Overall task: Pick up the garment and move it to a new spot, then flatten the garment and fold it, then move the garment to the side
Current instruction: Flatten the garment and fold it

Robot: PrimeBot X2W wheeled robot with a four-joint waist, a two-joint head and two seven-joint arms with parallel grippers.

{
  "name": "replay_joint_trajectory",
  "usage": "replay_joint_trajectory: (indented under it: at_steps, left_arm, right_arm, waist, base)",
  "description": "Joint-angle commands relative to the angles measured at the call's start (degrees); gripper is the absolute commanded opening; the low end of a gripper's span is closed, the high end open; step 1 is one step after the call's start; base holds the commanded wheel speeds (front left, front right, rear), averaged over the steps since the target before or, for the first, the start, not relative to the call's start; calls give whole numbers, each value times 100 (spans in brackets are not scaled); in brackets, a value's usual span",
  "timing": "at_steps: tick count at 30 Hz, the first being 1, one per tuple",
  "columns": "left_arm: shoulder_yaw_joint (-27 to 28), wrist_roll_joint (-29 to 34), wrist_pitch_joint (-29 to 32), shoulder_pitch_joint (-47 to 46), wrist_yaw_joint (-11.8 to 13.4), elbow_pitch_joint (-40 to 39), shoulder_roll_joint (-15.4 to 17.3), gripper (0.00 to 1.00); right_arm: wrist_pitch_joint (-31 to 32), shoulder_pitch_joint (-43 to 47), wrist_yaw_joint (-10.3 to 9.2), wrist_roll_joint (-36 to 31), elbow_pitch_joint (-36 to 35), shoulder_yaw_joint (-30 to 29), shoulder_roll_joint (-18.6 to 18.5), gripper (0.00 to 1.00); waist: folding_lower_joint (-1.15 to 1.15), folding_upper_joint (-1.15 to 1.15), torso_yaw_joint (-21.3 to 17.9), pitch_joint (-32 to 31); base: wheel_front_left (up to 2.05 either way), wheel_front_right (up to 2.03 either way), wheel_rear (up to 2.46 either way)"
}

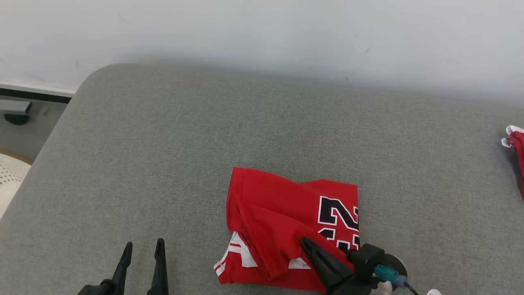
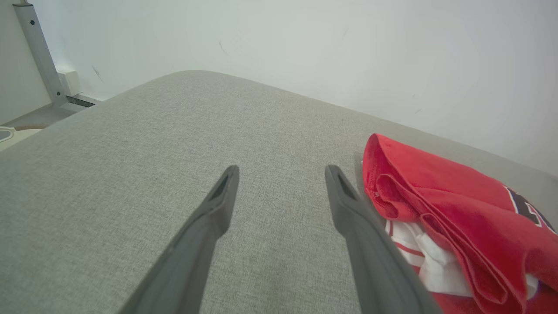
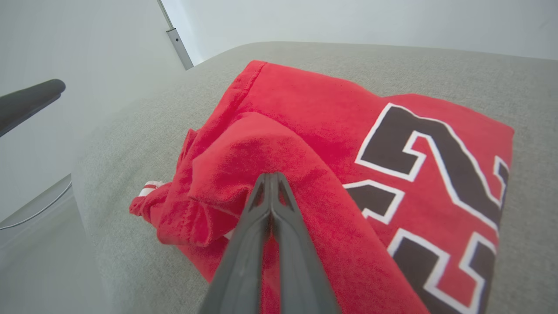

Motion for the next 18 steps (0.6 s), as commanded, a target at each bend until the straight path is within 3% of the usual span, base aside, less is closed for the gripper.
replay_joint_trajectory:
  at_steps: [1, 8, 9, 11, 12, 15, 18]
  left_arm:
    - [23, -10, -21, 16, 8, -26, 1, 100]
    - [26, -22, -22, 57, 8, -38, 1, 100]
    - [27, -17, -22, 65, 8, -39, 1, 100]
    - [29, -10, -22, 78, 8, -41, 1, 100]
    - [30, -7, -22, 83, 8, -40, 2, 100]
    - [27, -3, -22, 91, 8, -35, 1, 100]
    - [26, -5, -21, 99, 8, -27, 1, 100]
  right_arm:
    - [-19, -19, -12, -19, -93, -69, -33, 0]
    - [-18, 407, -13, -198, -859, -385, -160, 0]
    - [-18, 493, -13, -223, -955, -389, -178, 21]
    - [-18, 632, -13, -272, -1121, -388, -193, 49]
    - [-18, 720, -13, -274, -1210, -372, -189, 58]
    - [-18, 958, -13, -213, -1391, -294, -150, 98]
    - [-18, 1093, -13, -142, -1394, -179, -107, 100]
  waist:
    - [0, 0, -15, -6]
    - [0, 0, -34, -69]
    - [0, 0, -34, -79]
    - [0, 0, -27, -97]
    - [0, 0, -20, -106]
    - [0, 0, 4, -127]
    - [0, 0, 27, -136]
  base:
    - [0, 0, 0]
    - [0, 0, 0]
    - [0, 0, 0]
    - [0, 0, 0]
    - [0, 0, 0]
    - [0, 0, 0]
    - [0, 0, 0]
